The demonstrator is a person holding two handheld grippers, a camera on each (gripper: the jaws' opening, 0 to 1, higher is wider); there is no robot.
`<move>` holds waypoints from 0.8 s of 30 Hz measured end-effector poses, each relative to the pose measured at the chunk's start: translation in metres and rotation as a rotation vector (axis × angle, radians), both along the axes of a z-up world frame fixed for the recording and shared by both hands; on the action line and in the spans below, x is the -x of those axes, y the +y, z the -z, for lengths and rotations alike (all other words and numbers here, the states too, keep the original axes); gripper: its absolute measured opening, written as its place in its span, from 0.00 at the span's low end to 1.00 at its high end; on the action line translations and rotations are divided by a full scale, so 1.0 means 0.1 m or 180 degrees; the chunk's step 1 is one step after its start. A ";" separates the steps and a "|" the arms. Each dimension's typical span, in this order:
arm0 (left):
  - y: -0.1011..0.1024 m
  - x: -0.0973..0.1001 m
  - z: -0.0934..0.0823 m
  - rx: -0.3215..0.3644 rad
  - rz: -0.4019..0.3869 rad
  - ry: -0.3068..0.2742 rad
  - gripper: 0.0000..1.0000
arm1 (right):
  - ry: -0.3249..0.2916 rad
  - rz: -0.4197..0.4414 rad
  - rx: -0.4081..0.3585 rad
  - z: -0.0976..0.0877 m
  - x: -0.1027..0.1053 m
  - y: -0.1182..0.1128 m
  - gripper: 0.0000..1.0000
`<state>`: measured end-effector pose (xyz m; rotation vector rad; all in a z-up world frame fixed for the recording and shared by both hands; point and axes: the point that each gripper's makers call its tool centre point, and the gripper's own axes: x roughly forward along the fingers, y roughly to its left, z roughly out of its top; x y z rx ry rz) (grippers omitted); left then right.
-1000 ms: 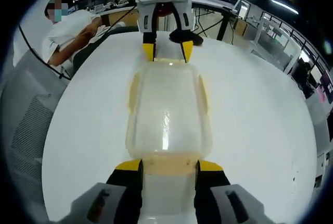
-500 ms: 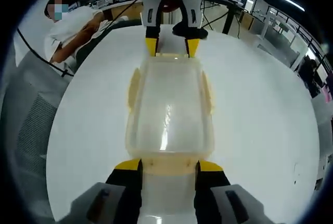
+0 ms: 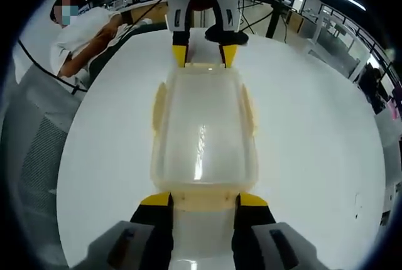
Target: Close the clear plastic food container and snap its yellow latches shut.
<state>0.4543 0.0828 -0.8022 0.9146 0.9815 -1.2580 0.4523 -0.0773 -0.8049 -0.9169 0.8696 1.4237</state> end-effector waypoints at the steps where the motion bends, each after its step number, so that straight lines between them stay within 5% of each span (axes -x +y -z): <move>1: 0.00 0.00 0.00 -0.0041 -0.0035 -0.0010 0.36 | -0.0002 0.0013 0.0009 0.00 0.00 0.00 0.34; 9: 0.03 0.07 -0.04 -0.0136 -0.0141 0.0067 0.36 | -0.0072 -0.0037 0.0051 -0.07 0.03 0.00 0.34; 15: 0.00 0.08 -0.31 -0.0046 -0.0086 -0.0077 0.36 | -0.0124 -0.0017 -0.0047 -0.24 0.02 -0.04 0.34; 24: -0.10 0.09 -0.49 -0.0071 -0.0032 -0.0201 0.36 | -0.0191 0.0004 -0.0075 -0.41 0.04 -0.13 0.34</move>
